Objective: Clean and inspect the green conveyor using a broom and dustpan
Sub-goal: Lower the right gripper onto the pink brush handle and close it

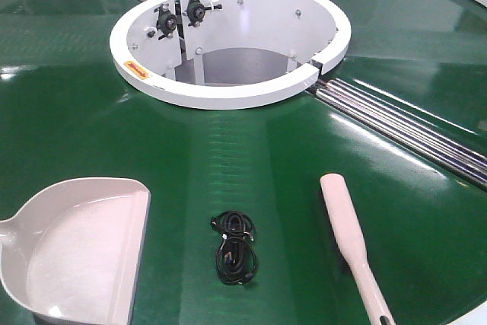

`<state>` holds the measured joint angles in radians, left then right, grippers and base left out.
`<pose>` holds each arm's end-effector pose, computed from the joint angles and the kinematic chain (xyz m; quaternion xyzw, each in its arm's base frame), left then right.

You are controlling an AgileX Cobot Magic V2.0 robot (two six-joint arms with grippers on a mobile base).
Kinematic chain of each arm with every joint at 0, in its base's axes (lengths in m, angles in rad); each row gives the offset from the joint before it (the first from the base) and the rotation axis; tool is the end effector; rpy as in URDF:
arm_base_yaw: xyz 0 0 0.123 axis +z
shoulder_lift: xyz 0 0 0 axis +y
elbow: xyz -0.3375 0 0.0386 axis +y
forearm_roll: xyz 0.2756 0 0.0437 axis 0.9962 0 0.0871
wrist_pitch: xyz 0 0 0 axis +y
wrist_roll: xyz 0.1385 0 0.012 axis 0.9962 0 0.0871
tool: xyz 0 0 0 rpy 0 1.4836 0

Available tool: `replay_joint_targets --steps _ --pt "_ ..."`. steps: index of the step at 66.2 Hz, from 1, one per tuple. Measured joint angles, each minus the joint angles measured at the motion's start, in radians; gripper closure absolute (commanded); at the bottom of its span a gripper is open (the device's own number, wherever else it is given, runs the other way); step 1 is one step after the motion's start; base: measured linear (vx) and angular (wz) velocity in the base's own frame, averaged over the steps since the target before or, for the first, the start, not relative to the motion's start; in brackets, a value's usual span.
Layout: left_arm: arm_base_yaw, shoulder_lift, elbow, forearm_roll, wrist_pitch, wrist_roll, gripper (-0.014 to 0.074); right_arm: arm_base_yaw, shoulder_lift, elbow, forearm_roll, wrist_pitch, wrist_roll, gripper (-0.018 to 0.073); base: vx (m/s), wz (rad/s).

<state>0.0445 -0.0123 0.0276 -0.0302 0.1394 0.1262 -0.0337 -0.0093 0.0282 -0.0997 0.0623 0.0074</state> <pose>0.0769 0.0028 0.1874 0.0203 0.7303 0.0465 0.6813 0.0775 -0.0035 0.1977 -0.0184 0.7046 -0.0468 0.7078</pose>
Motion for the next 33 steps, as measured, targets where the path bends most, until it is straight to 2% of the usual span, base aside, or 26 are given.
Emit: replay_joint_targets --steps 33 --pt "0.000 0.000 0.000 0.000 0.000 0.000 0.0619 0.000 0.000 0.000 0.000 0.000 0.000 0.0569 0.00 0.00"
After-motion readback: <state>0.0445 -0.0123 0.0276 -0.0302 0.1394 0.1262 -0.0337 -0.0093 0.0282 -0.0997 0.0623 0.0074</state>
